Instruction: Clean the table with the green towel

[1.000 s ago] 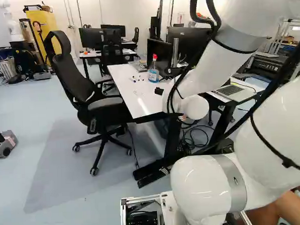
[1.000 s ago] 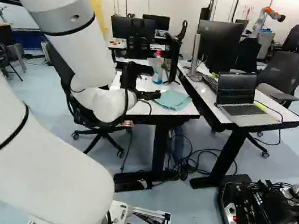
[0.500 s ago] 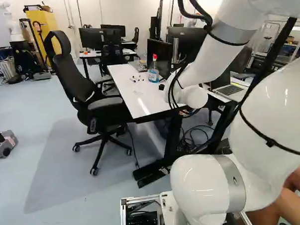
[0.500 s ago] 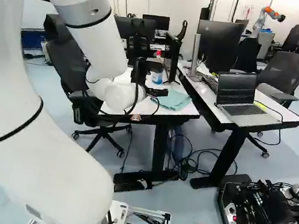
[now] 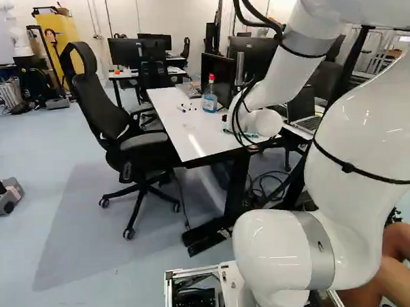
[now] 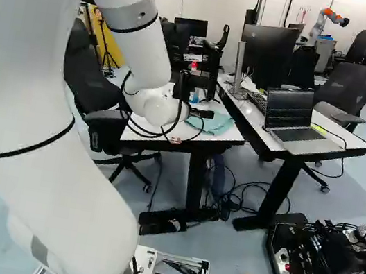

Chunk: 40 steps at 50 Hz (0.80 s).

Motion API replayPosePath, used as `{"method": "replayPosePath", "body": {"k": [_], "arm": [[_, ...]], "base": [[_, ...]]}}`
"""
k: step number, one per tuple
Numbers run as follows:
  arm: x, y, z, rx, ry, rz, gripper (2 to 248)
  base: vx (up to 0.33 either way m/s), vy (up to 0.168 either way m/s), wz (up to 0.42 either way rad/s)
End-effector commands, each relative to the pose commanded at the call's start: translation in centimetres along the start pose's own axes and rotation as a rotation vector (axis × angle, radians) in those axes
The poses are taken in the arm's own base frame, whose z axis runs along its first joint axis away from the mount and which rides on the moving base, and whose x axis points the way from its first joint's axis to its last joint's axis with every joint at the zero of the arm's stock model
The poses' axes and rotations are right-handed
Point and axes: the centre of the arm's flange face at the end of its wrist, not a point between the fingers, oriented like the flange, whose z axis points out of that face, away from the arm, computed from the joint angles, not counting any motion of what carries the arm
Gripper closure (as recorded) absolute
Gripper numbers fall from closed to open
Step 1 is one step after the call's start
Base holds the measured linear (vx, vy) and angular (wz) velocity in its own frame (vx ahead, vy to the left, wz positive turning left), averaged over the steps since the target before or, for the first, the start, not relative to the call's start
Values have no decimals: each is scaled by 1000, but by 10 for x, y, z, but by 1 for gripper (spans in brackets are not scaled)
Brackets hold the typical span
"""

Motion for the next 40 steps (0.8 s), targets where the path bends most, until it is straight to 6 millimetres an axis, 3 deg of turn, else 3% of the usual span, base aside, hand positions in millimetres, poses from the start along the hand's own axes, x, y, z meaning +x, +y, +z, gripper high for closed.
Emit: {"method": "replayPosePath", "body": {"k": [40], "arm": [[19, 24, 77, -42, -116, 21, 3]], "base": [[0, 0, 0]]}}
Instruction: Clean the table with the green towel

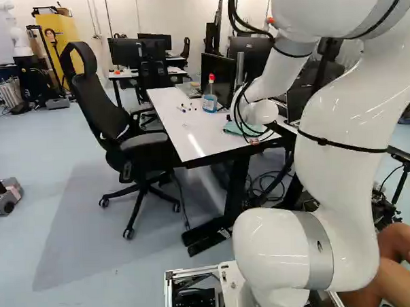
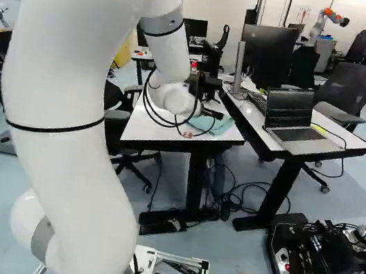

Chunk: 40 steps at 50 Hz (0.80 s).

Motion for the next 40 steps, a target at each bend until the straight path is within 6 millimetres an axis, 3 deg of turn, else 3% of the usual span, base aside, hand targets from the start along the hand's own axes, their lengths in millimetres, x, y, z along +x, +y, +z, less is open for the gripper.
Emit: {"method": "replayPosePath", "body": {"k": [40], "arm": [[24, 9, 72, -14, -87, 9, 3]], "base": [[0, 0, 0]]}}
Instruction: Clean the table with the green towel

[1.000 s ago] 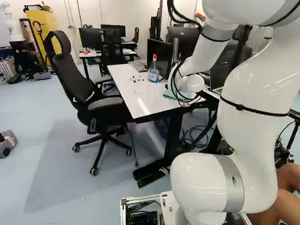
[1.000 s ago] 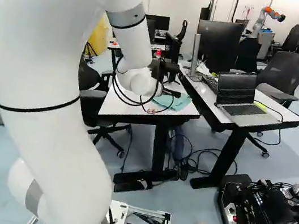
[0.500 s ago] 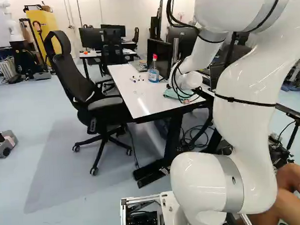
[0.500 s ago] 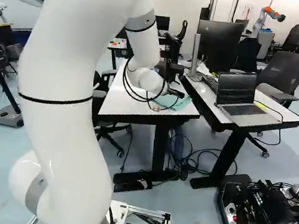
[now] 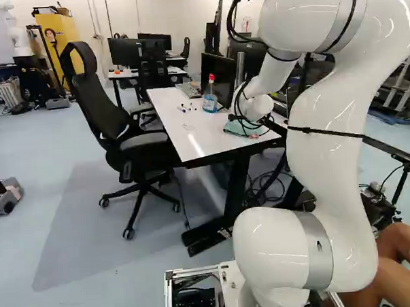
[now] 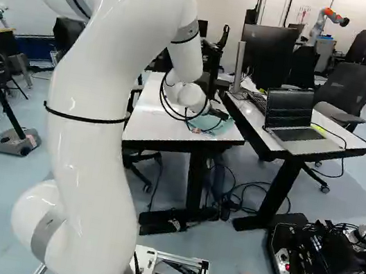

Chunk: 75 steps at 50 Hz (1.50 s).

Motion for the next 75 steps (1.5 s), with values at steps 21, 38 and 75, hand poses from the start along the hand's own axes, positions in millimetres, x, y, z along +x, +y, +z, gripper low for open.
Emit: {"method": "replayPosePath", "body": {"k": [21, 38, 75], "arm": [[3, -2, 6, 2, -1, -2, 3], [2, -2, 6, 2, -17, -2, 3], [-1, -2, 6, 2, -46, -2, 3]], "base": [[0, 0, 0], [0, 0, 0], [0, 0, 0]]}}
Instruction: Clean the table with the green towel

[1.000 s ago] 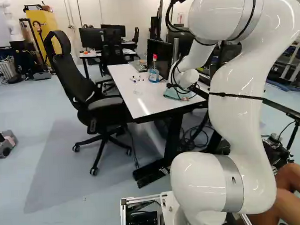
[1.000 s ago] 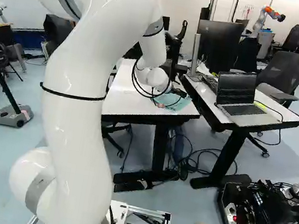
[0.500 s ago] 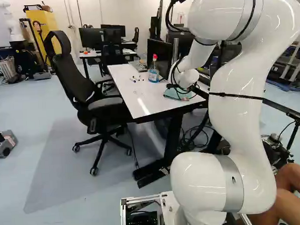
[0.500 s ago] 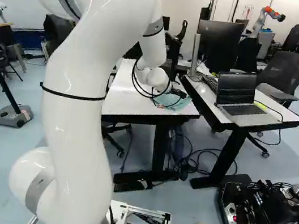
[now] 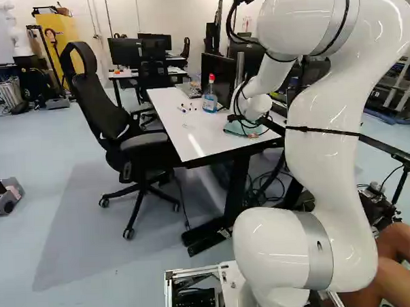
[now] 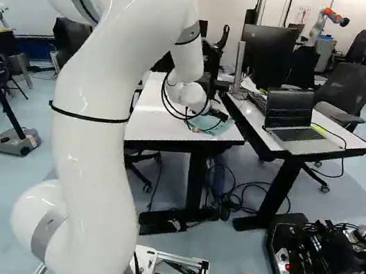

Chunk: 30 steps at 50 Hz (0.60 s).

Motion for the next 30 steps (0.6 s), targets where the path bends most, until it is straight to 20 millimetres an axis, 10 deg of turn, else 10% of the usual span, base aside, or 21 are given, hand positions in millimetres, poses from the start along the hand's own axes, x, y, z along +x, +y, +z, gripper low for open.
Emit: {"method": "replayPosePath", "body": {"k": [30], "arm": [[-1, -1, 0, 7, -8, -18, 3]], "base": [[0, 0, 0]]}}
